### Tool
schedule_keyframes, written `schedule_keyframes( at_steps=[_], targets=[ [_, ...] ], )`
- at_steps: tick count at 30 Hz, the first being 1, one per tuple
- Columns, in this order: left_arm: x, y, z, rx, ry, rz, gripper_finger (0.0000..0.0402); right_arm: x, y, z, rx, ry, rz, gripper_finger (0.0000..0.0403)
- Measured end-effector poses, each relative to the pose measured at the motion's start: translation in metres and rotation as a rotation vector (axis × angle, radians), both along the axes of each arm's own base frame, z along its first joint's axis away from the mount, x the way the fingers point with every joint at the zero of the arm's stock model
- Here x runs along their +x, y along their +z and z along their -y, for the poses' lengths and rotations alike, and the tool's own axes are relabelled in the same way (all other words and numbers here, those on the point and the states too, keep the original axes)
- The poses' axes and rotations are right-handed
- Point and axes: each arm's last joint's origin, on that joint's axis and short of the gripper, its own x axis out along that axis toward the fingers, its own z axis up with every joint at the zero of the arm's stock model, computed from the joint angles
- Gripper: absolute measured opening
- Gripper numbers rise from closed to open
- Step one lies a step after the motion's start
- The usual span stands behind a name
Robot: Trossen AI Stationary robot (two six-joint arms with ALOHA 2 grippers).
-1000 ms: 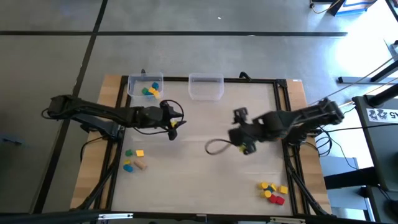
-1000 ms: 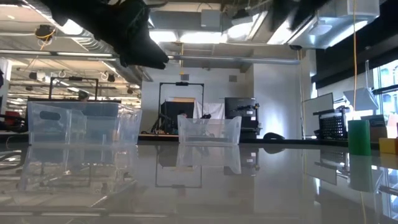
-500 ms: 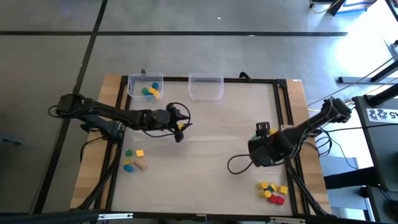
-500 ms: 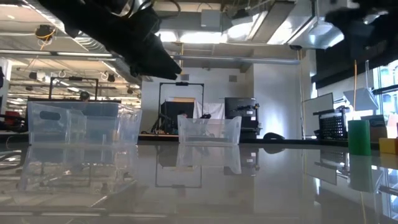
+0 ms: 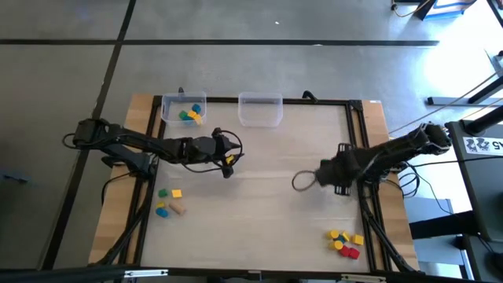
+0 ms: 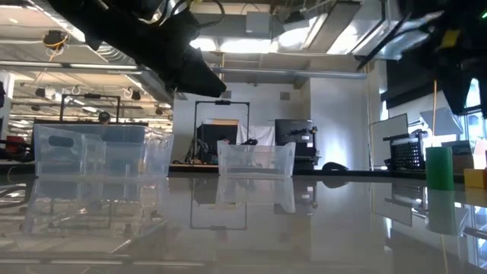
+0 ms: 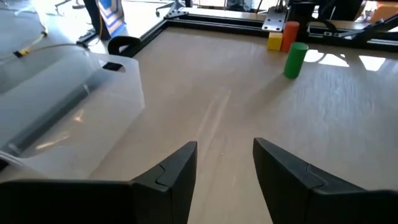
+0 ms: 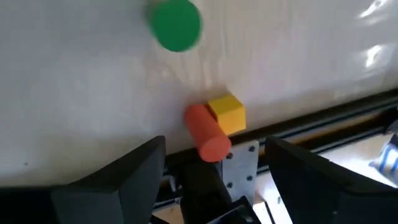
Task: Sort blocks by size
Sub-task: Put the yellow square game block into the top left transparent bin
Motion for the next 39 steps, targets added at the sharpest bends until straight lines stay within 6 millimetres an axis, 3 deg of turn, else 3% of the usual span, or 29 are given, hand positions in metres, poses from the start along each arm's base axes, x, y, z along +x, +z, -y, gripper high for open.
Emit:
schedule_keyframes(
  at_steps=[9, 16, 19, 23, 31, 39],
  targets=[
    [0.000, -0.001, -0.001, 0.005, 0.000, -0.011, 0.0155, 0.000, -0.019, 0.044, 0.026, -0.100, -0.089, 0.0280],
    [-0.001, -0.001, 0.000, 0.006, -0.002, -0.019, 0.0155, -0.014, -0.039, 0.072, 0.049, -0.257, -0.156, 0.0280],
    [-0.001, -0.001, 0.000, 0.015, -0.006, -0.021, 0.0155, -0.011, -0.039, 0.082, 0.055, -0.297, -0.122, 0.0269],
    [-0.001, -0.001, 0.000, 0.024, -0.010, -0.025, 0.0155, -0.013, -0.039, 0.092, 0.056, -0.309, -0.119, 0.0229],
    [-0.001, -0.001, 0.000, 0.023, -0.010, -0.025, 0.0155, -0.015, -0.058, 0.104, 0.165, -0.308, -0.037, 0.0104],
    [-0.001, -0.004, 0.000, 0.027, -0.012, -0.054, 0.0155, -0.018, -0.073, 0.104, 0.221, -0.332, -0.128, 0.0020]
  ],
)
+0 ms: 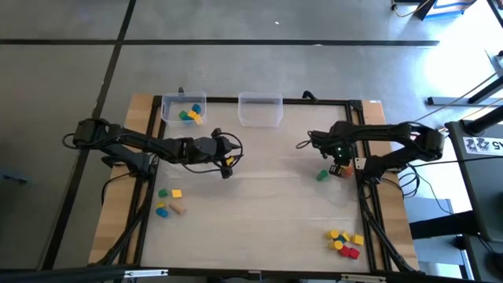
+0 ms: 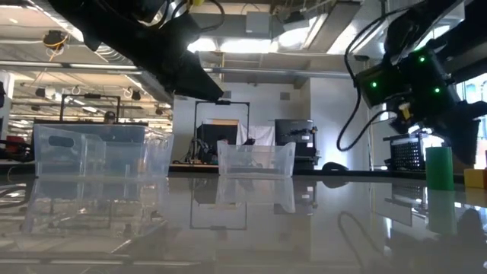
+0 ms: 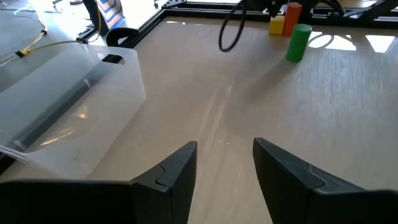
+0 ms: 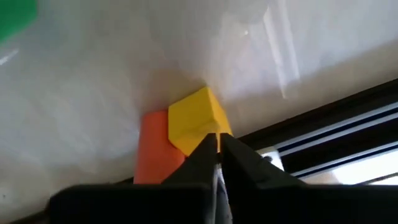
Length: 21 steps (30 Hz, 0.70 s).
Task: Sort blocks by size
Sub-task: Put the yellow square game block into the top left transparent bin
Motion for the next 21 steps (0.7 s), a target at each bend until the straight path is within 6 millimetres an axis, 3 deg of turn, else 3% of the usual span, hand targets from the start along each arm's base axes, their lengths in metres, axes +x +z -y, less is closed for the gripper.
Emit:
schedule_keyframes(
  at_steps=[11, 15, 21],
  targets=[
    [0.000, -0.002, 0.000, 0.001, 0.000, -0.010, 0.0155, 0.007, -0.018, 0.002, 0.067, 0.026, -0.123, 0.0018],
    [0.000, -0.003, 0.000, 0.001, 0.000, -0.020, 0.0155, 0.011, -0.017, 0.004, 0.052, 0.042, -0.099, 0.0019],
    [0.000, -0.004, 0.000, 0.001, -0.001, -0.032, 0.0155, 0.035, -0.004, 0.015, -0.032, 0.084, 0.048, 0.0012]
  ],
)
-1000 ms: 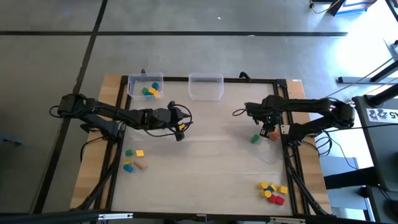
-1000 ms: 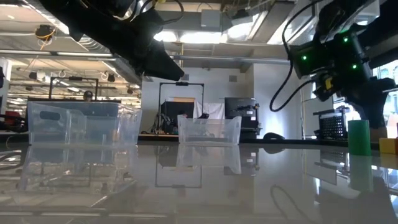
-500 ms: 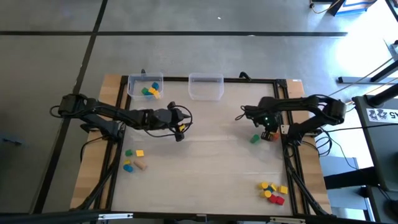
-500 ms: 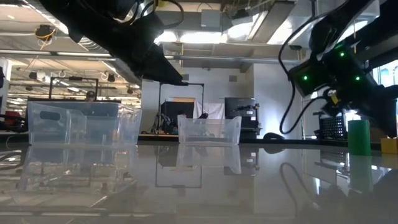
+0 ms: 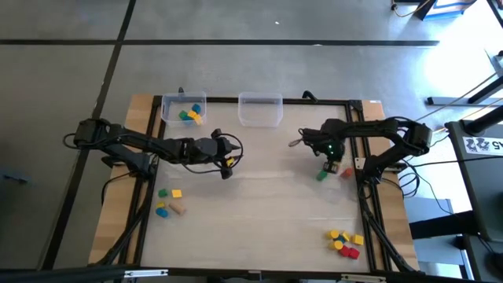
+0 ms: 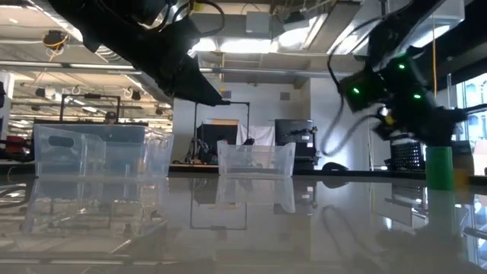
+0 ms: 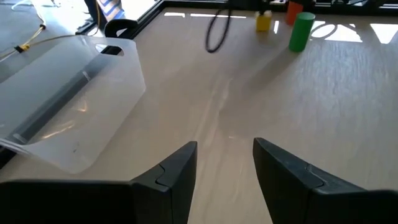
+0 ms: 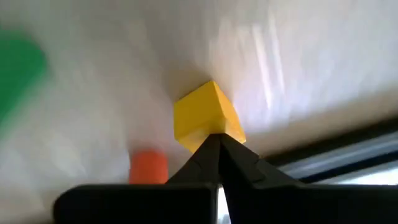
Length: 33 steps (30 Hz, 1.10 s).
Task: Sort blocks by size
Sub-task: Put the yellow square game block into the top left transparent bin
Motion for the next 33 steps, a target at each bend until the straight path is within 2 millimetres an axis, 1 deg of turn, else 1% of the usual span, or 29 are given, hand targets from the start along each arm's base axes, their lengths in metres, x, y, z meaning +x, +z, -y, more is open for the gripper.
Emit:
schedule_keyframes(
  at_steps=[7, 13, 16, 18, 20, 22, 24, 27, 29, 31, 33],
  targets=[
    [0.000, 0.000, 0.000, 0.000, 0.000, 0.000, 0.0155, 0.031, 0.011, 0.012, -0.062, 0.062, 0.268, 0.0012],
    [0.000, 0.000, 0.000, 0.000, 0.000, 0.000, 0.0155, 0.047, 0.012, 0.017, -0.096, 0.116, 0.447, 0.0012],
    [0.000, 0.000, 0.000, 0.001, 0.000, -0.001, 0.0155, 0.055, 0.013, 0.019, -0.098, 0.175, 0.533, 0.0012],
    [0.000, 0.000, 0.000, 0.011, -0.006, -0.005, 0.0155, 0.059, 0.014, 0.020, -0.085, 0.250, 0.578, 0.0012],
    [0.000, 0.000, 0.000, 0.017, -0.009, -0.006, 0.0155, 0.060, 0.014, 0.020, -0.086, 0.323, 0.586, 0.0012],
    [0.000, 0.000, 0.000, 0.018, -0.010, -0.005, 0.0155, 0.061, 0.019, 0.020, -0.076, 0.367, 0.568, 0.0012],
    [0.000, 0.000, 0.000, 0.021, -0.012, -0.008, 0.0155, 0.063, 0.030, 0.021, -0.068, 0.406, 0.554, 0.0012],
    [0.000, 0.000, 0.000, 0.021, -0.012, -0.011, 0.0155, 0.060, 0.047, 0.020, -0.057, 0.476, 0.517, 0.0012],
    [0.000, -0.001, 0.000, 0.023, -0.013, -0.016, 0.0155, 0.063, 0.057, 0.022, -0.079, 0.486, 0.534, 0.0013],
    [0.000, -0.001, 0.000, 0.028, -0.016, -0.019, 0.0155, 0.065, 0.061, 0.023, -0.083, 0.499, 0.540, 0.0024],
    [-0.001, -0.002, 0.000, 0.028, -0.016, -0.032, 0.0155, 0.066, 0.063, 0.023, -0.080, 0.545, 0.550, 0.0049]
  ],
)
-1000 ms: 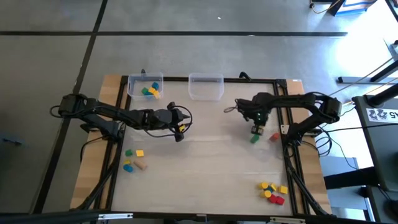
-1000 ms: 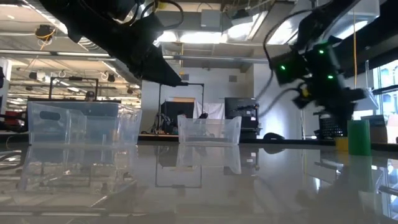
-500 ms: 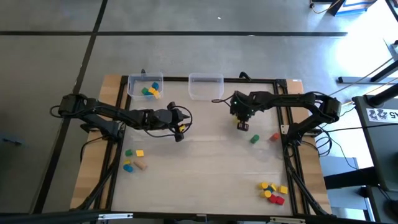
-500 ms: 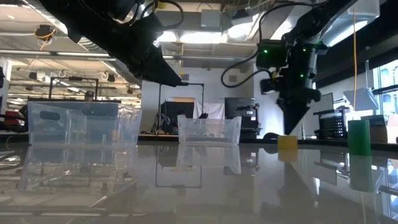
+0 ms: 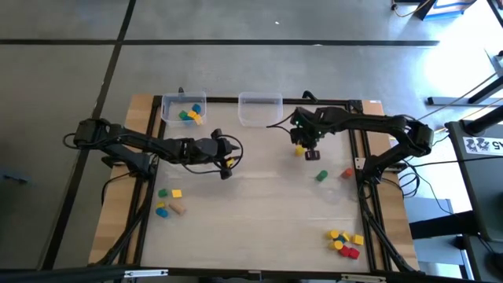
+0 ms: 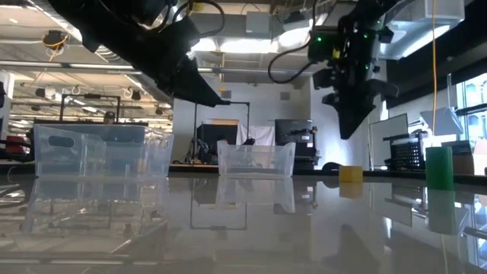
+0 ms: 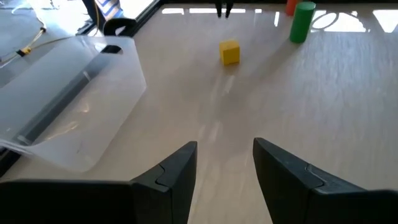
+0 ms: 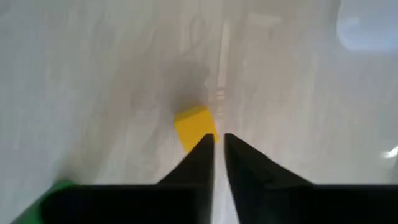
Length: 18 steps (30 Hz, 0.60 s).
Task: Sort blocks by size
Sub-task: Put the yellow square game block into the top left transparent bin
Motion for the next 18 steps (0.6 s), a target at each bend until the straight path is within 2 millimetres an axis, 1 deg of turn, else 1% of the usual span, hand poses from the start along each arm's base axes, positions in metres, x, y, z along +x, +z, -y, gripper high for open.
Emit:
schedule_keyframes(
  at_steps=[4, 8, 11, 14, 18],
  targets=[
    [-0.003, 0.000, 0.000, -0.015, 0.009, -0.026, 0.0155, 0.002, -0.003, -0.006, 0.012, 0.102, -0.008, 0.0135],
    [-0.009, 0.005, 0.000, -0.035, 0.020, -0.022, 0.0155, 0.002, -0.010, -0.014, -0.100, 0.206, -0.069, 0.0227],
    [-0.013, 0.013, 0.000, -0.031, 0.017, 0.005, 0.0155, -0.001, -0.019, -0.018, -0.156, 0.250, -0.126, 0.0279],
    [-0.017, 0.021, 0.000, -0.012, 0.008, 0.033, 0.0155, -0.005, -0.030, -0.017, -0.173, 0.256, -0.141, 0.0311],
    [-0.021, 0.029, -0.003, 0.015, 0.004, 0.057, 0.0155, -0.005, -0.048, -0.017, -0.185, 0.254, -0.115, 0.0322]
  ],
)
